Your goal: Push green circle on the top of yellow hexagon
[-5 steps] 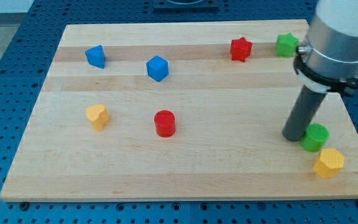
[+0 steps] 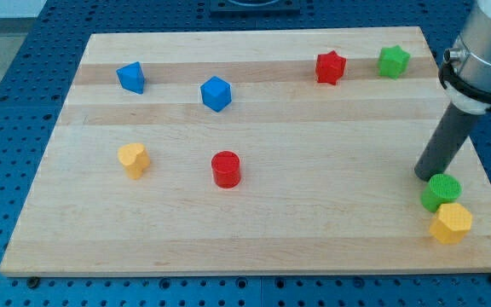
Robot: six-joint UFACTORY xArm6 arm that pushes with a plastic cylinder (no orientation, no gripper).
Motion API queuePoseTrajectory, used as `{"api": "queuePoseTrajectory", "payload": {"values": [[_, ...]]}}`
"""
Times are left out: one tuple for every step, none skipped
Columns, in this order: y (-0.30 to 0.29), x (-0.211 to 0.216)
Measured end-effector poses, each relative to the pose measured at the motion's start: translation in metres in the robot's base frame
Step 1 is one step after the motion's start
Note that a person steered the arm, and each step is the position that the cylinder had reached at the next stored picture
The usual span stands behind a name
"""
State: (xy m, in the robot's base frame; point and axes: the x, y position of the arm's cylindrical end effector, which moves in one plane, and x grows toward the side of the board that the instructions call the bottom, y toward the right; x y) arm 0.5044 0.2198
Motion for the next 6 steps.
{"api": "queuePoseTrajectory", "payload": {"values": [[0.0,0.0],[0.001,0.001],[0.003,0.003],[0.003,0.005],[0.001,-0.01],[-0.037,-0.02]]}}
